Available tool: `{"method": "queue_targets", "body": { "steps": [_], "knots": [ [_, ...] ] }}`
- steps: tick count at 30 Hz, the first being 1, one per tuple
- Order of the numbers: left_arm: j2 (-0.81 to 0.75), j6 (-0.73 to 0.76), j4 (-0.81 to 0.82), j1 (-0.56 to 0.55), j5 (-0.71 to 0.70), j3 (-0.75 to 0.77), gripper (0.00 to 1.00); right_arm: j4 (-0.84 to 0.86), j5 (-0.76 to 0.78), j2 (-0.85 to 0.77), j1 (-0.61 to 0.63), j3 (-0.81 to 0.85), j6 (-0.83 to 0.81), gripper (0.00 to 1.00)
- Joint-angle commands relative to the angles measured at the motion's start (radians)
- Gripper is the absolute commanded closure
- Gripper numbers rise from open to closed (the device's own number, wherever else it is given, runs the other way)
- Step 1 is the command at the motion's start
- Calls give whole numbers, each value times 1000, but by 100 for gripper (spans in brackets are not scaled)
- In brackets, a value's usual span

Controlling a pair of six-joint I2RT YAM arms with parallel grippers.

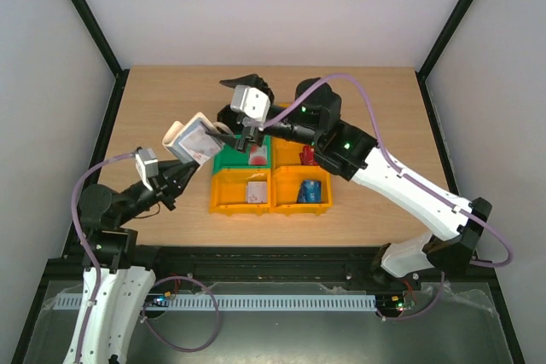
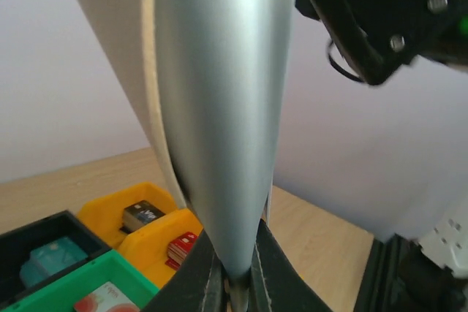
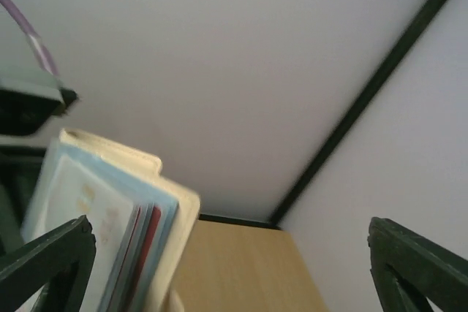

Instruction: Take the credit cards out of the card holder

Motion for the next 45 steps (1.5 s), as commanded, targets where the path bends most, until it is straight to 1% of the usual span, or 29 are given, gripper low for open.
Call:
{"method": "queue_targets", "body": {
  "steps": [1,3,6,8,9,12,13,14,18,20,22,24,28,30,33,35,37,39,41,42,43,44,45],
  "knots": [
    [-2,147,10,-2,180,43,98,-256,-294,76,-11,133,187,1],
    [2,165,-5,-3,188,54,98,-341,-345,118,-11,203,187,1],
    [8,207,-43,-3,195,70,98,-405,-391,152,-11,256,185,1],
    [8,229,-66,-3,209,76,98,-417,-397,156,-12,255,182,9],
    [9,235,-73,-3,216,78,98,-421,-405,155,-12,252,180,15],
    [10,247,-76,-3,247,81,98,-431,-428,151,-13,245,178,38],
    [10,249,-74,-3,257,79,98,-439,-432,149,-14,243,172,41],
    [9,251,-71,-2,265,78,98,-450,-441,148,-16,241,165,41],
    [10,274,-75,-3,296,77,98,-537,-529,141,-49,249,102,30],
    [10,286,-83,-3,303,78,98,-581,-564,137,-73,256,75,28],
    [10,299,-90,-3,305,77,98,-600,-565,136,-87,258,73,28],
    [10,303,-91,-2,306,78,98,-615,-560,137,-90,260,70,31],
    [11,306,-90,-3,306,79,98,-610,-565,156,-89,263,99,43],
    [12,310,-92,-3,309,80,98,-597,-598,164,-88,262,113,48],
    [15,318,-98,-3,314,79,98,-531,-652,176,-85,246,163,51],
    [15,322,-98,-3,320,77,98,-505,-655,188,-77,241,187,55],
    [15,322,-98,-3,321,76,98,-493,-633,196,-67,243,200,60],
    [16,319,-96,-3,321,79,98,-485,-614,206,-53,246,206,68],
    [17,308,-81,-3,316,77,98,-486,-615,219,-39,252,206,83],
    [18,298,-72,-3,313,73,98,-492,-624,225,-34,257,203,90],
    [18,289,-62,-3,306,71,98,-503,-639,233,-32,262,196,95],
    [18,275,-55,-3,292,68,98,-516,-660,236,-32,269,184,98],
    [16,258,-48,-3,265,62,98,-528,-675,236,-32,273,174,98]
  ]
}}
